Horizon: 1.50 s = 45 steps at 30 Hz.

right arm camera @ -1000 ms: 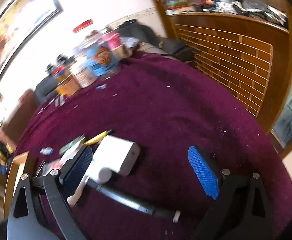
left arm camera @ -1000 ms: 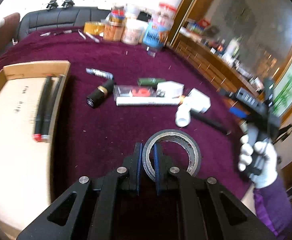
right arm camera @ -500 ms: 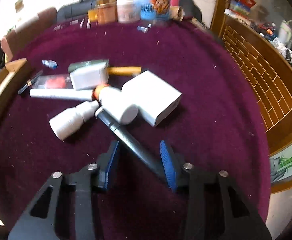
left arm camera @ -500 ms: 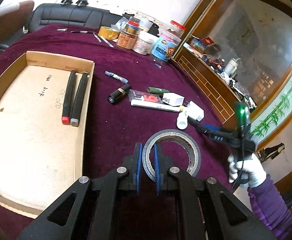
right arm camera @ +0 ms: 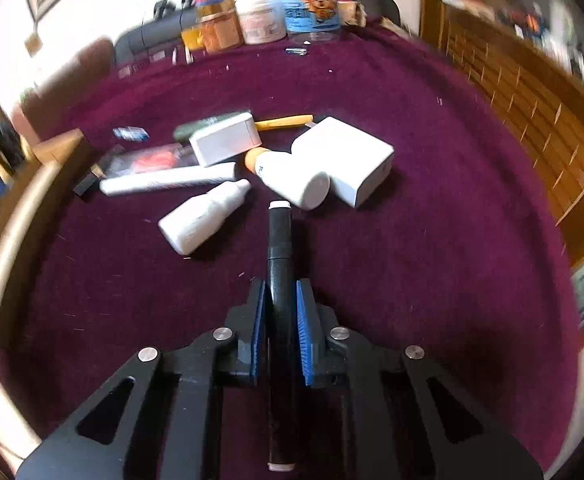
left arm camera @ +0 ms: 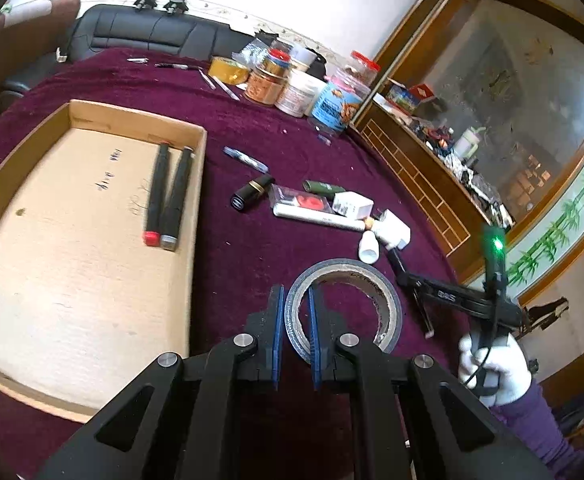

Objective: Organize rigid objects
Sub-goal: 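Lift the tape roll with the left tool while the right tool grasps a thin black marker, then place the tape roll and the thin marker into the cardboard tray, open both tools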

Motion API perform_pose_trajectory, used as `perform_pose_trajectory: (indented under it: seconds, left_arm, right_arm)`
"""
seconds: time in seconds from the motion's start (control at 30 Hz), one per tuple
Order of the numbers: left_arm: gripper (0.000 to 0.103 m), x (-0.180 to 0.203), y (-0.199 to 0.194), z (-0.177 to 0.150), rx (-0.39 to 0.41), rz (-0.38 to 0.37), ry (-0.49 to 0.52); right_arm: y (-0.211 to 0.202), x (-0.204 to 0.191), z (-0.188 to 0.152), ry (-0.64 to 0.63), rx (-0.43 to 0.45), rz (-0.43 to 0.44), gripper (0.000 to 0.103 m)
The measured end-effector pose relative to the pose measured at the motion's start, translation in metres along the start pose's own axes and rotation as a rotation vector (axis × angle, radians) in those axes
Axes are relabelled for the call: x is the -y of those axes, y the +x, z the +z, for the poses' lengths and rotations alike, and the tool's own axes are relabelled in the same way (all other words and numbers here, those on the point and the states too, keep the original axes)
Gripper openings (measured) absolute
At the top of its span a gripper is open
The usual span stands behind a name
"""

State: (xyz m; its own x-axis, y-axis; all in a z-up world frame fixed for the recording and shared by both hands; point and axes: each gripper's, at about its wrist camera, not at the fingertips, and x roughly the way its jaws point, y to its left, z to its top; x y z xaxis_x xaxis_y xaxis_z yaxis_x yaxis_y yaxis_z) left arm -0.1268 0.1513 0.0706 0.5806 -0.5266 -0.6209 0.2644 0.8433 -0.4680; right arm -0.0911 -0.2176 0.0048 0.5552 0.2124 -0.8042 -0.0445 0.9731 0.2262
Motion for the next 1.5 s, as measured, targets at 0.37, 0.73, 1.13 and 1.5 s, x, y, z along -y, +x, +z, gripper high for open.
perform_pose_trajectory:
  seconds: [0.37, 0.73, 1.13, 1.5]
  left_arm:
    - [0.009, -0.046, -0.041, 0.035, 0.061, 0.118, -0.031]
    - [0.009, -0.122, -0.003, 0.09, -0.006, 0.278, -0.093]
    - [0.008, -0.182, 0.052, 0.107, -0.095, 0.315, -0.242]
    - [0.01, -0.187, 0.064, 0.123, -0.088, 0.342, -0.267]
  right_arm:
    - [-0.025, -0.056, 0.016, 0.125, 0.008, 0.469, 0.013]
    - [0.048, -0.198, 0.072, 0.142, -0.162, 0.618, 0.013]
    - [0.133, -0.276, 0.1, 0.142, -0.273, 0.471, 0.013]
    - [0.143, -0.286, 0.113, 0.071, -0.252, 0.369, 0.014]
